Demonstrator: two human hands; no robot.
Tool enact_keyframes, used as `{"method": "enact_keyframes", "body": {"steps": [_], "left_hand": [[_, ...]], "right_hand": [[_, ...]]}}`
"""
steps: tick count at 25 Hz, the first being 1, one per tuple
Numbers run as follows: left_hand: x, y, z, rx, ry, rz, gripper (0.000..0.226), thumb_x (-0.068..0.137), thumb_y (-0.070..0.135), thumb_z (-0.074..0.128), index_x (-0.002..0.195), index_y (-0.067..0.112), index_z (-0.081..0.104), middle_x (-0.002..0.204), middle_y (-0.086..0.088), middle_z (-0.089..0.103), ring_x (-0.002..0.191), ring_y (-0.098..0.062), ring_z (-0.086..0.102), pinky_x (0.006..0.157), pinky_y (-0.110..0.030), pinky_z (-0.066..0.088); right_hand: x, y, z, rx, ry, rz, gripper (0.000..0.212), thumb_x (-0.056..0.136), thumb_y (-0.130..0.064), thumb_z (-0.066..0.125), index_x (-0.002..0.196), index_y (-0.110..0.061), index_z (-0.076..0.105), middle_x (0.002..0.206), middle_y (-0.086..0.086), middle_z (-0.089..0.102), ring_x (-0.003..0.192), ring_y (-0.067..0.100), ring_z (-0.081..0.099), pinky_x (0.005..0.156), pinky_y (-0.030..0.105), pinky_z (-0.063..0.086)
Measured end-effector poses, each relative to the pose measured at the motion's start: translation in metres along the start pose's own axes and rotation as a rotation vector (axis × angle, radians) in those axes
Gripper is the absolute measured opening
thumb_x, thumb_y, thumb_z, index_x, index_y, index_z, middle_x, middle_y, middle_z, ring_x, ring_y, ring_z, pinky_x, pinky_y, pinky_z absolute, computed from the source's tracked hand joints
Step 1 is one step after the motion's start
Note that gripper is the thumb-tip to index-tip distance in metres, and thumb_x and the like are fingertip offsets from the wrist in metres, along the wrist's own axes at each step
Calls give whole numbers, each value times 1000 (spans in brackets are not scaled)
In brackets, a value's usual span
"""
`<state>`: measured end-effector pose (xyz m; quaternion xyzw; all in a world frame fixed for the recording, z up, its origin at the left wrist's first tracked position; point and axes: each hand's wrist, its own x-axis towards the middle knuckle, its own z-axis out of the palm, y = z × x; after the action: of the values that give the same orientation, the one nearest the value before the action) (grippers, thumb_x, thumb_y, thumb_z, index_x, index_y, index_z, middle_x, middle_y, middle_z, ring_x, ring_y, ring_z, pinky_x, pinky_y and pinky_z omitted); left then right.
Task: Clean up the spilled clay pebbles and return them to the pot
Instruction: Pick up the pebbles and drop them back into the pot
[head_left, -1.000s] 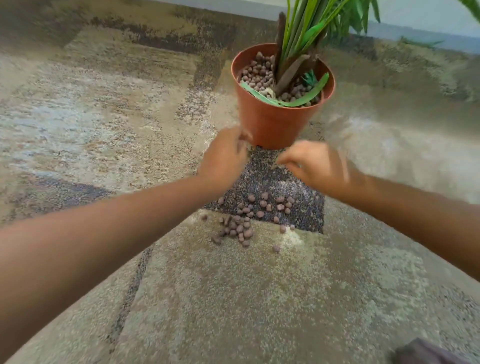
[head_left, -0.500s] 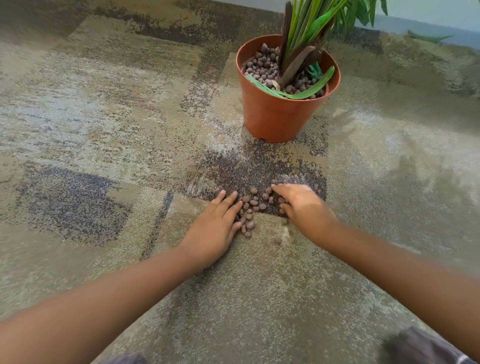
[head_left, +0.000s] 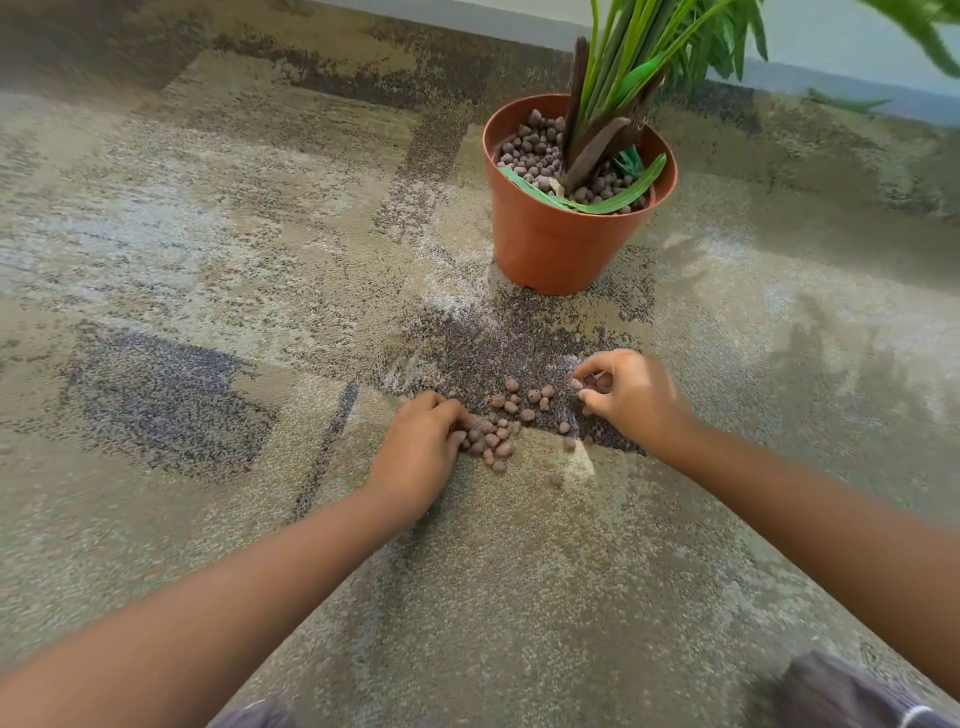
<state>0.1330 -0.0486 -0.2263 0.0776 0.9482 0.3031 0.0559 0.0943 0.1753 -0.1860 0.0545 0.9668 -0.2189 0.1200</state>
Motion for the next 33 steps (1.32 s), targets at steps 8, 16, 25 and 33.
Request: {"method": "enact_keyframes", "body": {"steps": [8,16,25,33], "left_hand": [[20,4,-9,-4,-162,-108,17,84,6,55,89,21,58,98,0,46,87,-17,51,75,-25,46],[27,2,-11,73,-229,-92,22,83,11,59,99,24,55,96,2,40,82,-15,50,64,-20,42],[34,2,-15,119,-327,-44,22,84,5,53,86,23,42,95,-2,46,76,-15,50,67,-27,46],[33,1,-4,180,-311,-16,17,84,6,53,87,21,49,100,-3,43,68,-7,43,51,-12,31]], "right_hand": [[24,-52,-87,249,300,-299,15,83,-13,66,94,-22,66,87,-2,69,70,3,62,59,13,56],[49,-63,-139,51,488,-321,46,81,-25,67,125,-21,56,128,3,60,108,14,57,87,22,41],[-22,16,-23,-92,-29,-232,33,85,-15,61,116,-25,60,125,-1,60,75,11,66,61,16,53],[-25,14,25,-203,-42,-206,39,86,-15,63,123,-23,56,139,-4,43,108,15,53,89,29,47]]}}
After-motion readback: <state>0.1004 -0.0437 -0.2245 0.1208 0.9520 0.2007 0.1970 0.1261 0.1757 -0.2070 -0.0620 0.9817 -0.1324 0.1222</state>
